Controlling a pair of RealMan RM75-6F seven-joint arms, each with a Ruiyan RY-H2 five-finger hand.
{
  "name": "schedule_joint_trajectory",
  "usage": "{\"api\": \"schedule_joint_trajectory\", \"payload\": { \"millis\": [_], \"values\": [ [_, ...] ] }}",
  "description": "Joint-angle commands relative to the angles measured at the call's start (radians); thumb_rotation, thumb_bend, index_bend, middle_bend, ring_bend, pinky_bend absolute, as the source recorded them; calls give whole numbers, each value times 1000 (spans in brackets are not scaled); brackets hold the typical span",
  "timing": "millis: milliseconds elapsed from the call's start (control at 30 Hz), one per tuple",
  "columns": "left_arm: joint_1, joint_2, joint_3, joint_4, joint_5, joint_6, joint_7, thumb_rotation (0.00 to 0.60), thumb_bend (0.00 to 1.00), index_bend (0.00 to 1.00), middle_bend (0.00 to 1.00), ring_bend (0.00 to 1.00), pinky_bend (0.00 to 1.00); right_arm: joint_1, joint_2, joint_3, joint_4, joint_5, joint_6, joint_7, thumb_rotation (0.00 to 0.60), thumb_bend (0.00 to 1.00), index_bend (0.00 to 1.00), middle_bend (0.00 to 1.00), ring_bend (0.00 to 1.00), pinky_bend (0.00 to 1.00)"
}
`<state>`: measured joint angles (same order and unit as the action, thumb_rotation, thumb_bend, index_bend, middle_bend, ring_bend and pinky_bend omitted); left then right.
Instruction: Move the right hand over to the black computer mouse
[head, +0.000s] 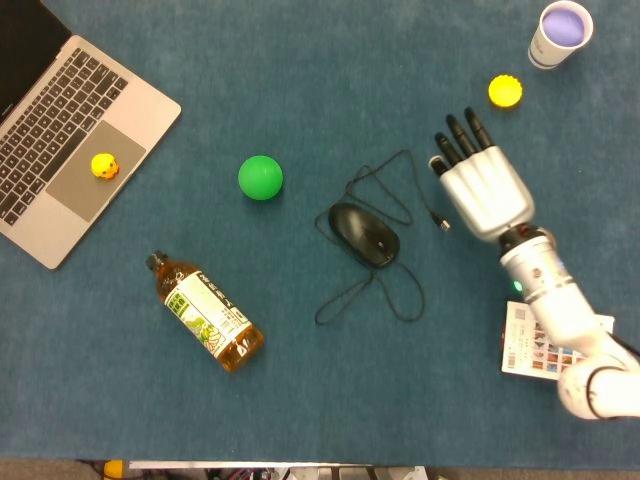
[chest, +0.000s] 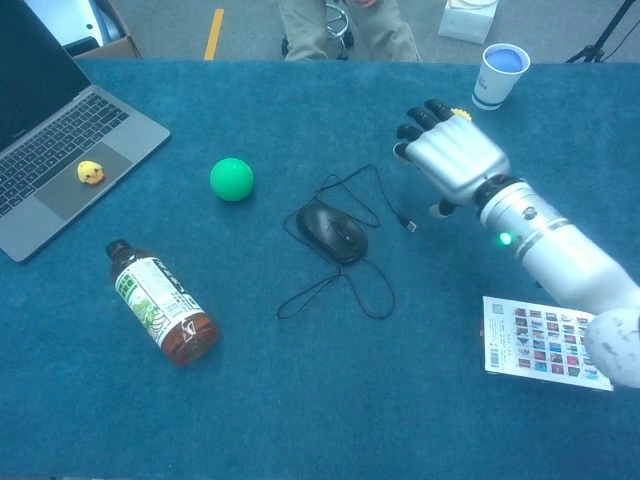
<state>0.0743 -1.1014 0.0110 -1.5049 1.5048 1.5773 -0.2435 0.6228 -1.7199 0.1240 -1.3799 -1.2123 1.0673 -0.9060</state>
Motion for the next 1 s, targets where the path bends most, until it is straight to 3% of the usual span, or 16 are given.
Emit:
{"api": "schedule_joint_trajectory", "payload": {
  "millis": [33, 567, 1000],
  "values": [
    [1, -1, -1, 4, -1, 0, -4, 600, 147, 276, 205, 158, 94, 15, -46, -5, 53, -14, 13, 4, 600, 0, 348, 194, 0, 0],
    [9, -12, -5, 46, -16, -10, -43, 600, 147, 277, 205, 158, 94, 27, -131, -30, 143, -26, 11, 13, 600, 0, 348, 192, 0, 0],
    [6, -14, -10, 55, -15, -16, -51, 600, 147, 277, 205, 158, 94, 19, -96, -17, 82, -44, 37, 57, 600, 0, 346, 192, 0, 0]
  ]
}}
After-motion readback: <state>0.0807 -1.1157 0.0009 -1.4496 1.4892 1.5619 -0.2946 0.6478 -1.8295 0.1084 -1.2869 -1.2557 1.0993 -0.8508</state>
